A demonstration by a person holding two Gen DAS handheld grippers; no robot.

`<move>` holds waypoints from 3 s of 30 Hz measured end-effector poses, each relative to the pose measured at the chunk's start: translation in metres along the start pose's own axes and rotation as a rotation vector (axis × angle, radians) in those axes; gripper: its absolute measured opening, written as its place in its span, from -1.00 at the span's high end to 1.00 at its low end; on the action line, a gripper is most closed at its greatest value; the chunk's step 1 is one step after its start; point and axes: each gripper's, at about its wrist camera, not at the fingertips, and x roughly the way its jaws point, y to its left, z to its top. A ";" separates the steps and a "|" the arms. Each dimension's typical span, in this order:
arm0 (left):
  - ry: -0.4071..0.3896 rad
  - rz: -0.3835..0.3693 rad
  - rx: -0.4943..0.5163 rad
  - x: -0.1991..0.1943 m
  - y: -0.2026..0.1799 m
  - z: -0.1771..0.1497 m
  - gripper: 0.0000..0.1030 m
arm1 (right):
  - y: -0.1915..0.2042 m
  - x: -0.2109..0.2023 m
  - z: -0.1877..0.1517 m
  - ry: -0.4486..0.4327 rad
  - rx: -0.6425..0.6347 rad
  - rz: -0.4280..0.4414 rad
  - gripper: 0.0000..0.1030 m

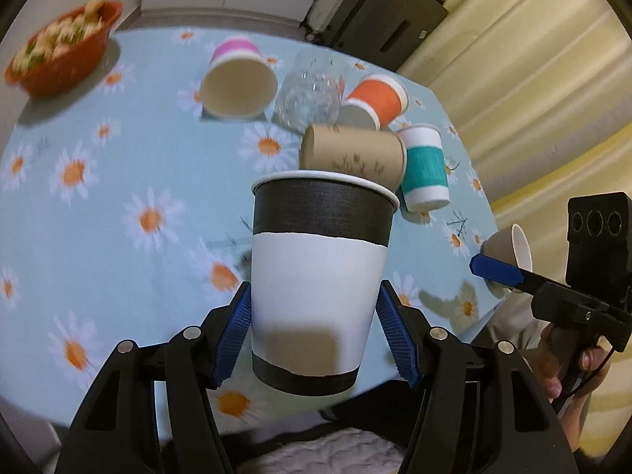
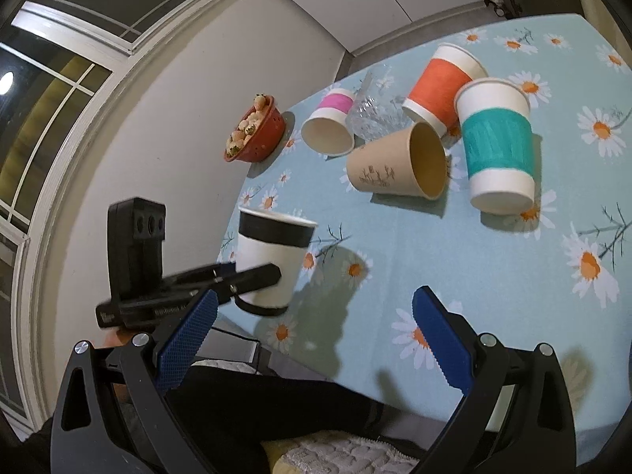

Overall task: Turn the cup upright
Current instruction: 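Rotate the held white cup upright with the right gripper, opening upward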

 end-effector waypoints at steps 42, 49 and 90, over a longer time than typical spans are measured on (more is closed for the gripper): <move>-0.035 -0.057 -0.235 0.029 -0.005 -0.046 -0.34 | -0.012 0.000 -0.020 0.079 0.069 -0.047 -0.90; -0.079 -0.080 -0.225 0.005 0.002 -0.053 -0.34 | 0.000 0.010 -0.017 0.099 0.063 -0.057 -0.90; -0.250 -0.232 -0.328 -0.026 0.060 -0.104 -0.34 | 0.001 0.096 -0.003 0.279 0.060 -0.285 -0.33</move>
